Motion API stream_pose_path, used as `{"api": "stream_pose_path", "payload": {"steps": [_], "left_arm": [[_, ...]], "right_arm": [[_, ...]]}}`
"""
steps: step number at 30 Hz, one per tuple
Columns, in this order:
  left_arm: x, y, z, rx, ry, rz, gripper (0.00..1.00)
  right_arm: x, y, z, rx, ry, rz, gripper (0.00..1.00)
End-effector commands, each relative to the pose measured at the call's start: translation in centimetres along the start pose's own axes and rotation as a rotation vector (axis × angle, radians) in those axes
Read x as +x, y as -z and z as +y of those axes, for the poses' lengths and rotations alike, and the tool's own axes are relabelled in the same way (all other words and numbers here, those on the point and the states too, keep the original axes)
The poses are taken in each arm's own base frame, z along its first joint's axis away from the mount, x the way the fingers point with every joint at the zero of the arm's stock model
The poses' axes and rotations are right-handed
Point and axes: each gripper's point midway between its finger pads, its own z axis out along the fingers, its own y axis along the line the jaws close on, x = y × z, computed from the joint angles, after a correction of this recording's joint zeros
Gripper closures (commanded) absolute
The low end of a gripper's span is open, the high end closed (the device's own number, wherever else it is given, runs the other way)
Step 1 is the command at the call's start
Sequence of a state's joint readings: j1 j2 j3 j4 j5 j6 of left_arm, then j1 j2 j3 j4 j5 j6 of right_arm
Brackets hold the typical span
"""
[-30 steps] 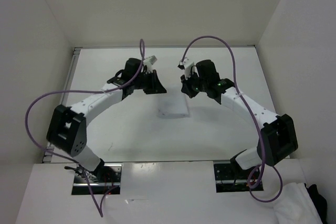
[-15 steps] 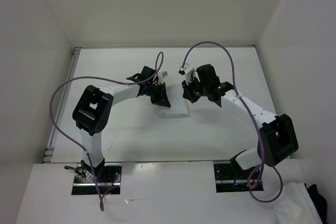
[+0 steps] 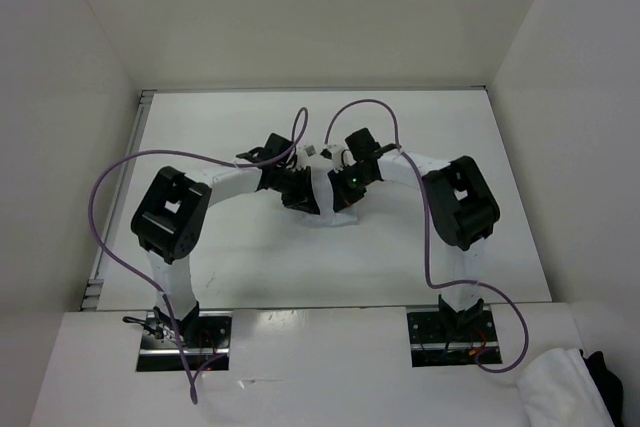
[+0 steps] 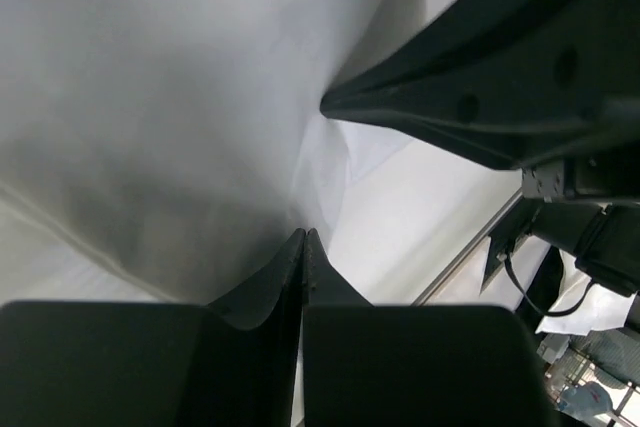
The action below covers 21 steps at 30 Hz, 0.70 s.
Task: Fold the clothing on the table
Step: Fold the skirt
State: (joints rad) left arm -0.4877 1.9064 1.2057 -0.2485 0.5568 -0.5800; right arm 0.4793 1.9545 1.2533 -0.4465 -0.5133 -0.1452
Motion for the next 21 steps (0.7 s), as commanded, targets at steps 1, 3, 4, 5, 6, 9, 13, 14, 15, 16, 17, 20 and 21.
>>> {"api": "stream_pose_path", "payload": {"steps": [1,3,4,5,6,9,13,14,15,16,17,20,21], "left_arm": [[0.7,1.6,-1.5,0.036,-0.025,0.001,0.98],[1.7,1.4,-1.0,0.035,-0.010,0.027,0.98],[1.9,1.4,-0.9,0.031,-0.004,0.033,0.98],[2.4,1.3,-0.5,0.026,-0.007,0.043,0.98],[2.8,1.4,-0.3,0.017,0.006,0.060,0.98],[2.0,2.3,-1.3,0.027,-0.031,0.022,0.98],[1.4,3.0,-2.1,0.039,-0.049,-0.002,0.97],[2.0,2.4,-1.2,0.014,-0.024,0.026,0.97],[2.3,2.1,-0.7,0.005,-0.025,0.043,0.97],[2.5,1.8,-0.3,0.000,-0.026,0.053,0.97],[3.0,1.5,0.2,-0.007,-0.015,0.068,0.97],[3.4,1.2,1.0,-0.037,-0.001,0.079,0.97],[3.4,1.2,1.1,-0.037,-0.010,0.079,0.97]], "right_arm": [[0.2,-0.7,0.3,-0.026,-0.051,0.026,1.00],[1.0,-1.7,-0.3,-0.029,-0.068,0.055,1.00],[1.6,-2.0,-0.3,-0.031,-0.081,0.076,1.00],[1.6,-2.0,-0.2,-0.041,-0.088,0.087,1.00],[1.6,-2.0,0.1,-0.063,-0.077,0.084,1.00],[-0.4,0.3,1.3,-0.081,-0.030,0.002,1.00],[-3.1,3.6,3.1,-0.091,0.065,-0.099,1.00],[-3.1,4.0,3.3,-0.091,0.068,-0.102,1.00],[-3.1,4.5,3.5,-0.091,0.081,-0.102,1.00],[-2.9,4.5,3.5,-0.091,0.084,-0.093,1.00],[-2.9,4.5,3.5,-0.091,0.084,-0.093,1.00],[-0.9,3.6,3.4,-0.110,0.051,-0.026,1.00],[-0.5,3.4,3.4,-0.121,0.051,-0.010,1.00]]}}
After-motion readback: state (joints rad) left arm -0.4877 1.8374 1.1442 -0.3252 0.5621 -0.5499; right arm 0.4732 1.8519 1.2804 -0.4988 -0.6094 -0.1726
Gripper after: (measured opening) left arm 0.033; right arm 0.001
